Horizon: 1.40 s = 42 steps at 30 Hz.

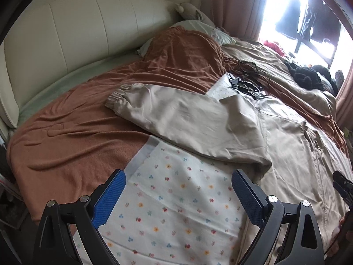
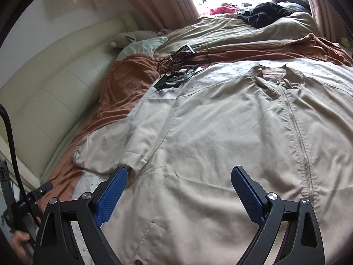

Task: Fold large clothes
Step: 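Move both tools toward the beige jacket's sleeve cuff and body, then grasp the jacket sleeve cuff with the left gripper and lift it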

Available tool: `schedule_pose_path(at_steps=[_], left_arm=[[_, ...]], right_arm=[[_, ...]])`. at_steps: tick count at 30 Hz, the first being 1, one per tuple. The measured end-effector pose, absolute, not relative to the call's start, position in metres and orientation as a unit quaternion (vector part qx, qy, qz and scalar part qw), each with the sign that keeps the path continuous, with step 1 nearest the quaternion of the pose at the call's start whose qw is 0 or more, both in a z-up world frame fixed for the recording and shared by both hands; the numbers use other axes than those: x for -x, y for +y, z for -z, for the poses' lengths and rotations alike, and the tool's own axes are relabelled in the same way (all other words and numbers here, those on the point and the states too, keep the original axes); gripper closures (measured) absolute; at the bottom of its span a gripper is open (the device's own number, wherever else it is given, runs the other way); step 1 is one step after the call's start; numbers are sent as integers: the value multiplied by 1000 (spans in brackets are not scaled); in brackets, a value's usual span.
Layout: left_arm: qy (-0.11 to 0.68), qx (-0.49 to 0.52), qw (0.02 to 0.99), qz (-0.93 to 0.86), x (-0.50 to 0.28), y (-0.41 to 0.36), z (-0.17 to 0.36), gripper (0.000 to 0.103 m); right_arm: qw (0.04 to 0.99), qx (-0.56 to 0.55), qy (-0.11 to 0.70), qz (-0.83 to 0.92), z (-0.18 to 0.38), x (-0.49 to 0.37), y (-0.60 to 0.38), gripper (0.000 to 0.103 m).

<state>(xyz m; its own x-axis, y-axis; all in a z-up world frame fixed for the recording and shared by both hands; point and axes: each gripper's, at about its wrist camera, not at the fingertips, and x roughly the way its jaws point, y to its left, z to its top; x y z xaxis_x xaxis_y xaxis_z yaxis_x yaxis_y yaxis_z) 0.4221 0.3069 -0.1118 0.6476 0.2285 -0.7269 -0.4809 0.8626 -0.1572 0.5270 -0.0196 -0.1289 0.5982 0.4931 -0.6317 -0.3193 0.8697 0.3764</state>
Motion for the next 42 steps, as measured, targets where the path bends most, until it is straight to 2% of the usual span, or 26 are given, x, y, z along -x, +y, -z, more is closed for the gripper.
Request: schedule_pose_path(at_steps=[3,15,17,18,19,22,25,27,29,30,31,32,37,42], left_arm=[[369,180,887,-212,-438,327,116,0],[387,248,859,-224,-496,411,147,1],[397,241,852,-241,-506,422,154,3],[401,237,849,-249,-510,426,157,5],[406,234,847,-252,-515,430,161,9],[425,246,831,-262,-526,443,177,23],[431,280,815,-267,-531,458,194,27],[435,284,810,-273,-535,463,203,38],[438,289,807,-270,-538,467,209,60],[432,298,809,-267,-537,469,209,67],[424,304,811,-267,-536,470,207,80],[416,307,812,-270,-533,470,204,87],[390,269,839,-269,-535,457,164,95],[355,250,869,-240,-531,432,107,99]], right_arm=[[882,-115,394,-232,136,-539,-10,7],[851,-152,430,-262,164,-584,26,7],[846,-164,436,-260,172,-590,29,15],[840,-170,445,-260,178,-595,30,28],[833,-177,454,-262,183,-599,32,39],[816,-203,469,-270,199,-610,34,57],[802,-218,481,-281,211,-617,40,63],[789,-232,491,-289,220,-619,45,71],[773,-263,498,-291,230,-620,45,80],[764,-283,498,-296,233,-620,45,83],[759,-292,498,-302,235,-620,47,83],[755,-294,499,-307,236,-620,50,83],[717,-312,527,-334,253,-617,73,85],[705,-300,533,-359,247,-609,88,87]])
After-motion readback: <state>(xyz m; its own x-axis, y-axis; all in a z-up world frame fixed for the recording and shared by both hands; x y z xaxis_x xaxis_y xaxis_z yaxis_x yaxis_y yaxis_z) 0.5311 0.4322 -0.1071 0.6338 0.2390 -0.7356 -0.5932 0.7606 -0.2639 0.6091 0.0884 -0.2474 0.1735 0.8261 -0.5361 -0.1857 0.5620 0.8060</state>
